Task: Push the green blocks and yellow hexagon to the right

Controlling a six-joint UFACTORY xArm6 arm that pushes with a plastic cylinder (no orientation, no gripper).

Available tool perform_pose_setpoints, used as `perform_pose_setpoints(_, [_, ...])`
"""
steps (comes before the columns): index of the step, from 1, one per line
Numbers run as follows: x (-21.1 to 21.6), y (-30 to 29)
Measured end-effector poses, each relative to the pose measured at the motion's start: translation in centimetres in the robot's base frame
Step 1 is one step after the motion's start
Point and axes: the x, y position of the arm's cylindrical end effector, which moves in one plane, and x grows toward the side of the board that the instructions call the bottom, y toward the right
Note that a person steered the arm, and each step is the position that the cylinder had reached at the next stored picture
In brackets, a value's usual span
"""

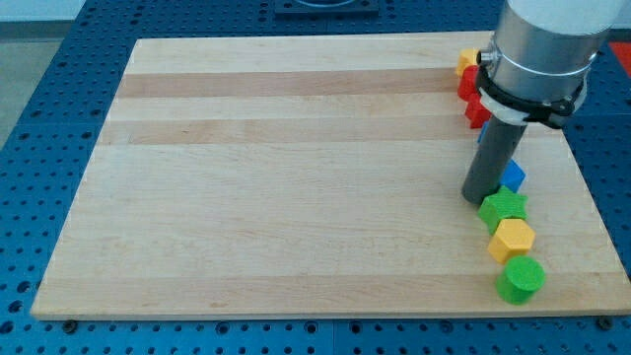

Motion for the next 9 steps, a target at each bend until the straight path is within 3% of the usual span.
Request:
perform_pose_setpoints(2, [0.0,1.3])
perform_pose_setpoints(4, [0.1,-2.8])
perform_pose_setpoints(9, [2.3,-0.6])
